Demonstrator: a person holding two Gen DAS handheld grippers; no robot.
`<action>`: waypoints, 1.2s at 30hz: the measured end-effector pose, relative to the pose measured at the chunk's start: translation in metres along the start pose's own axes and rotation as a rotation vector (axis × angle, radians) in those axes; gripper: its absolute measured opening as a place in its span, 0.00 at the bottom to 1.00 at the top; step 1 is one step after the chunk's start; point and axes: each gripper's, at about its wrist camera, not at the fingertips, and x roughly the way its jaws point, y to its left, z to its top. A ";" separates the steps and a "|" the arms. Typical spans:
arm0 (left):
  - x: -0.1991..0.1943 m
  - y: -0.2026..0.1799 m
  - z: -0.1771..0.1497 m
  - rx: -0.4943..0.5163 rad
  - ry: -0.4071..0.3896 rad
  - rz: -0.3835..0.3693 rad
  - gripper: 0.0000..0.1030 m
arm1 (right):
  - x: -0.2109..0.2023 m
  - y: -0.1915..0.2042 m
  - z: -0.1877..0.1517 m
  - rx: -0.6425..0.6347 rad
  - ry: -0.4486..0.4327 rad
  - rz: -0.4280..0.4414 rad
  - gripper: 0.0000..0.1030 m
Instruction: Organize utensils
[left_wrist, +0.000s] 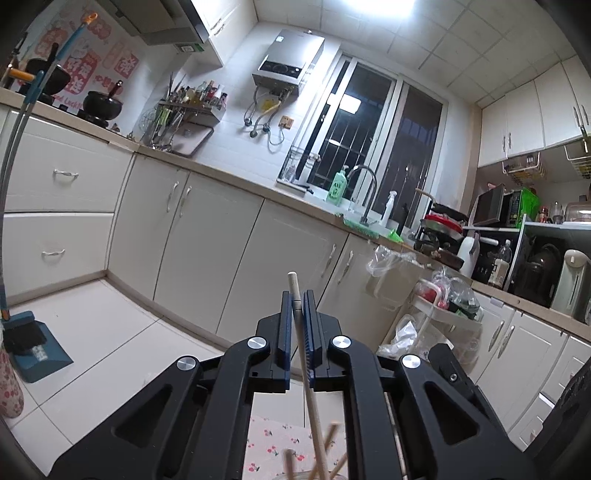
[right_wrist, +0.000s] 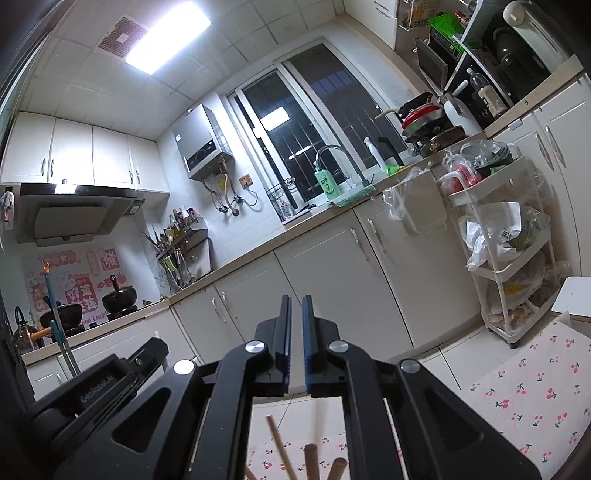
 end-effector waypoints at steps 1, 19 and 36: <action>-0.001 -0.001 0.003 0.000 -0.008 -0.001 0.05 | -0.001 0.001 0.002 0.000 -0.005 0.005 0.06; -0.020 0.002 0.007 0.031 0.045 0.018 0.05 | -0.059 -0.036 0.004 -0.009 0.119 -0.065 0.06; -0.052 0.047 0.001 0.024 0.152 0.064 0.07 | 0.123 -0.070 -0.085 -0.262 0.866 -0.071 0.25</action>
